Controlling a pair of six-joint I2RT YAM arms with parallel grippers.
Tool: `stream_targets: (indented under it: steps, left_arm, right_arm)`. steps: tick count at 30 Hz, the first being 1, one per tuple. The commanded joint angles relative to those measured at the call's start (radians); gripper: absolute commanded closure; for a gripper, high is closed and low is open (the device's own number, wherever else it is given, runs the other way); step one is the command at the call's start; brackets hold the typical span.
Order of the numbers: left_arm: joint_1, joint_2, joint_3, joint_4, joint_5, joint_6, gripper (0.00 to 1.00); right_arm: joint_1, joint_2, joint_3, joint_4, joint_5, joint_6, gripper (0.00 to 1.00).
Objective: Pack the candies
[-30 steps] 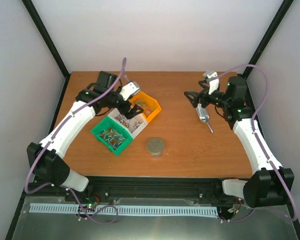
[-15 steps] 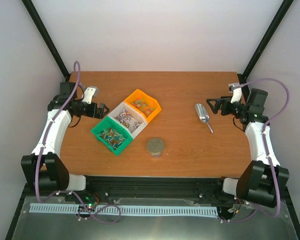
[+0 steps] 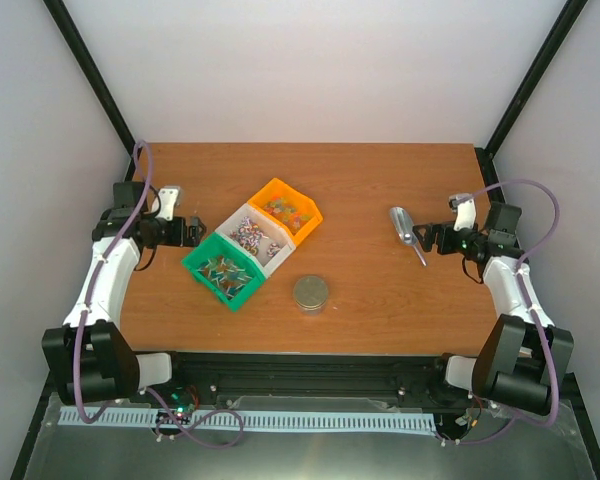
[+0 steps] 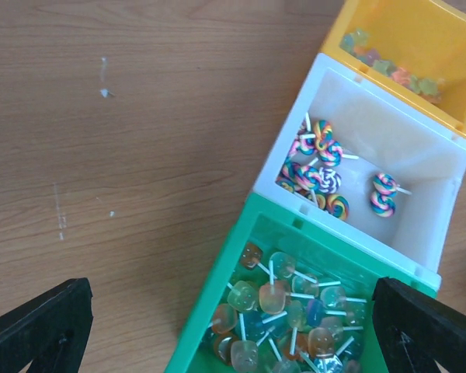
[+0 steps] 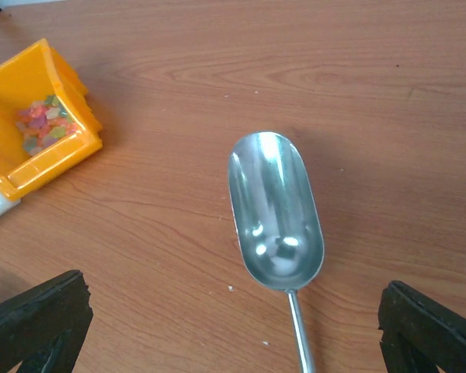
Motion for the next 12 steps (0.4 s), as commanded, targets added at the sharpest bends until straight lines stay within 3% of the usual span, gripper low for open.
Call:
stream_targets:
  steps: [1,12]
  left_arm:
    - [0.005,-0.008,0.004,0.055,-0.058,-0.049,0.00]
    - [0.005,0.015,0.011,0.067,-0.035,-0.057,0.00]
  right_arm:
    - [-0.007,-0.014,-0.008,0.053,0.038,-0.016,0.00]
    - [-0.007,-0.007,-0.024,0.087,0.056,-0.013,0.00]
